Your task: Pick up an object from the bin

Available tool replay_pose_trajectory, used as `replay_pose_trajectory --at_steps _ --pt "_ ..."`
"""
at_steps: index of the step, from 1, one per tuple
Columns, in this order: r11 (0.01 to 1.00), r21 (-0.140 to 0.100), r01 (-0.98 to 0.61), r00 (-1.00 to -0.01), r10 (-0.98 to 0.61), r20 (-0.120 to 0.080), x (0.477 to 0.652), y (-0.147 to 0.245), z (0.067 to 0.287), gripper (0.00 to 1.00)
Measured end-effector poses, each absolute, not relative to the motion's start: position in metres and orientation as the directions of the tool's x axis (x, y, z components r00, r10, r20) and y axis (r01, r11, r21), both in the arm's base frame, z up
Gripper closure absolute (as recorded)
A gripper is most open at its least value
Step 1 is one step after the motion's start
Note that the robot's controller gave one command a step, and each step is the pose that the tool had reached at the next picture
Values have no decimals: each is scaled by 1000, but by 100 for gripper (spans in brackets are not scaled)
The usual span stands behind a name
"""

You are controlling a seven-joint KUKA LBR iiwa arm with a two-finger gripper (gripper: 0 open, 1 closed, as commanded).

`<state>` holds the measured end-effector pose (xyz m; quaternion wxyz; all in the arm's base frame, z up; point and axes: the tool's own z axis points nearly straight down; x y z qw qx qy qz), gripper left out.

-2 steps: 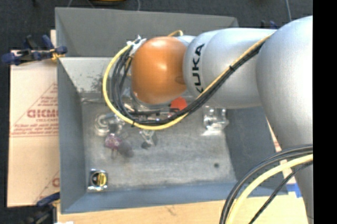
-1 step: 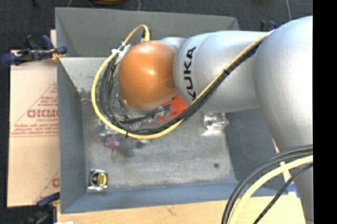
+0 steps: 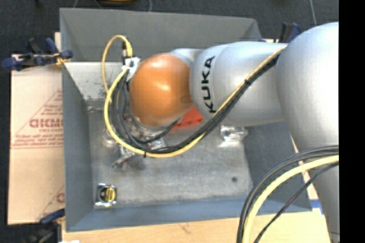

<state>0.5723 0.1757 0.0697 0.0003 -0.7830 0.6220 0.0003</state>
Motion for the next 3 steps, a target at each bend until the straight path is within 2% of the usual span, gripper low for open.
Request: replay_pose_trajectory --at_steps 1,2,3 --pt "-220 2 -976 220 -976 -2 573 176 70 0" --pt "-219 3 -976 219 -976 -2 573 176 71 100" --pt "-212 -5 -977 212 -977 -2 574 176 108 100"
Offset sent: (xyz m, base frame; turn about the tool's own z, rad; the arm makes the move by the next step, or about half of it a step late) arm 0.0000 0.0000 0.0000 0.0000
